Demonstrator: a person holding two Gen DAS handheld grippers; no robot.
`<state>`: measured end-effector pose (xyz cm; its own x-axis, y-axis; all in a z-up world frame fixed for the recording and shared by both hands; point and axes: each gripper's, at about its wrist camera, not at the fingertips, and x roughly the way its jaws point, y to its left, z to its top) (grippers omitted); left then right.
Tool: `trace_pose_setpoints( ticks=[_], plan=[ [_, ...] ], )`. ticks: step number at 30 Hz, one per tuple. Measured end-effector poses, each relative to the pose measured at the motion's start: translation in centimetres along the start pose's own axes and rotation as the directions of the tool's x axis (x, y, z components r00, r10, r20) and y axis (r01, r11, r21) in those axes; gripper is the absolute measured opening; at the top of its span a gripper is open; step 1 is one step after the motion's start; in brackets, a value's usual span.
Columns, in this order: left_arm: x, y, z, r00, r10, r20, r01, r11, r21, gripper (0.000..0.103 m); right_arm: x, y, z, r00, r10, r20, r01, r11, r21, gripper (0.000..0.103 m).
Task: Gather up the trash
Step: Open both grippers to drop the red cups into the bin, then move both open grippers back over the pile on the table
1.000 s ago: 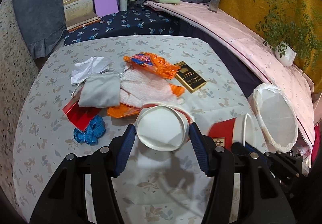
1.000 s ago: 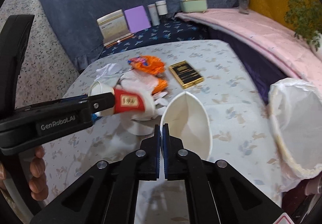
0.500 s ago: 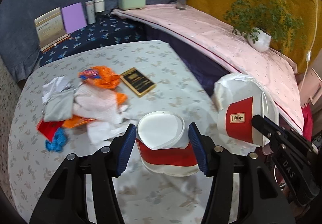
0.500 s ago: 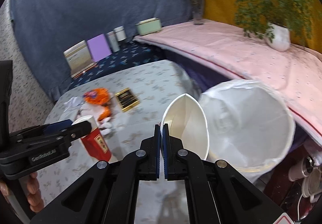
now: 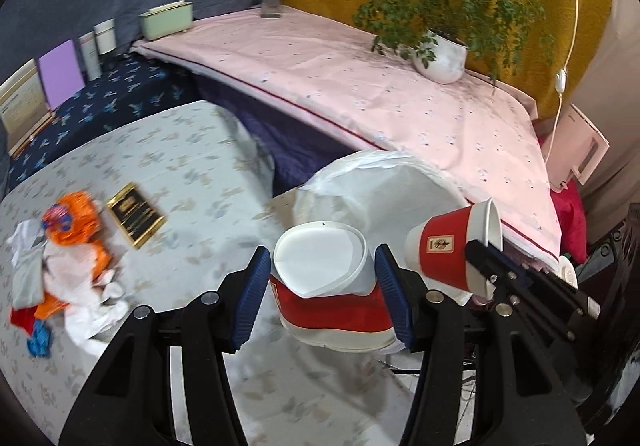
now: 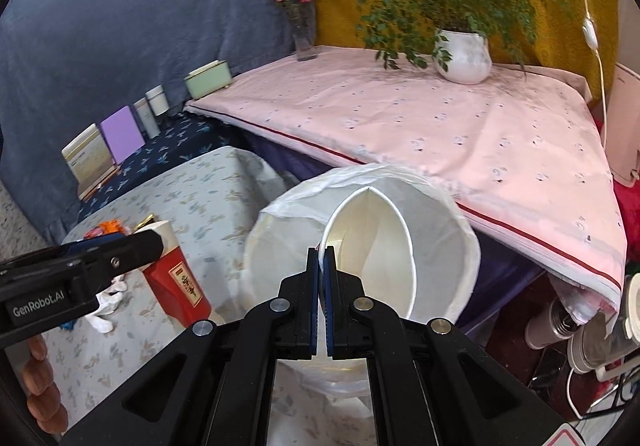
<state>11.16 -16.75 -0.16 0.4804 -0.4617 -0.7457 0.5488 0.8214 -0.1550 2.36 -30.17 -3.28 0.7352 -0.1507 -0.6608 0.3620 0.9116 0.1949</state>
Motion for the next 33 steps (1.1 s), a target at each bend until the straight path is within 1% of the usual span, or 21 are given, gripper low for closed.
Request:
trace_pose_setpoints(
  ticks=[4,6,7,8,9,11,12,14,16,21,23,29,33],
  plan=[
    [1.6,-1.8,0.8,1.000,-0.018,-0.003,0.018,1.000,0.021,0.052,0.5,-1.1,0.1,1.000,-0.007,-0.007,0.007,1.000,0.027,0.003],
    [2.2,-2.4,1.2,0.999,-0.031,0.010,0.031,0.999,0.022,0.053,0.8,-1.6,0.1,1.000,-0.005,-0.013,0.005,0.999,0.037,0.003],
    [2.3,-2.6,1.3,0.999,-0.035,0.012,0.034,0.999,0.022,0.055,0.9,-1.6,0.2,1.000,-0.008,-0.010,0.009,0.999,0.041,0.006],
    [2.5,-2.8,1.4,0.999,-0.036,0.013,0.035,0.999,0.022,0.063,1.0,-1.7,0.2,1.000,-0.012,-0.008,0.012,0.999,0.042,0.010],
    [2.6,-3.0,1.5,0.999,-0.032,0.016,0.032,0.999,0.019,0.075,1.0,-1.7,0.2,1.000,-0.015,-0.006,0.015,0.999,0.043,0.012],
    [2.6,-3.2,1.7,0.999,-0.021,0.038,0.020,1.000,0.011,0.081,0.9,-1.9,0.4,1.000,-0.023,0.004,0.023,0.999,0.047,0.024],
    [2.6,-3.1,1.8,0.999,-0.015,0.043,0.015,1.000,0.009,0.082,0.8,-2.0,0.5,1.000,-0.024,0.009,0.023,0.998,0.050,0.027],
    [2.6,-3.0,1.9,0.999,-0.012,0.040,0.012,1.000,0.004,0.085,0.4,-2.1,0.6,0.999,-0.025,0.021,0.024,0.998,0.058,0.034],
    [2.6,-2.6,2.0,0.999,0.000,0.043,0.000,1.000,-0.002,0.086,0.1,-2.0,0.7,0.999,-0.029,0.030,0.027,0.998,0.059,0.039],
    [2.1,-1.3,1.5,0.998,0.031,0.048,-0.031,0.999,-0.019,0.088,-0.5,-1.4,1.0,0.999,-0.028,0.042,0.026,0.998,0.056,0.045],
    [1.7,-0.5,1.1,0.997,0.050,0.055,-0.048,0.998,-0.032,0.088,-0.7,-0.8,1.1,0.999,-0.025,0.046,0.022,0.998,0.050,0.048],
    [0.2,2.8,0.2,0.993,0.099,0.061,-0.092,0.990,-0.103,0.088,-1.3,1.5,1.0,0.998,-0.014,0.057,0.013,1.000,0.009,0.053],
    [-1.4,5.4,-0.5,0.987,0.138,0.078,-0.126,0.981,-0.148,0.088,-1.4,3.1,0.8,0.999,-0.001,0.054,0.002,1.000,-0.018,0.053]
  ],
)
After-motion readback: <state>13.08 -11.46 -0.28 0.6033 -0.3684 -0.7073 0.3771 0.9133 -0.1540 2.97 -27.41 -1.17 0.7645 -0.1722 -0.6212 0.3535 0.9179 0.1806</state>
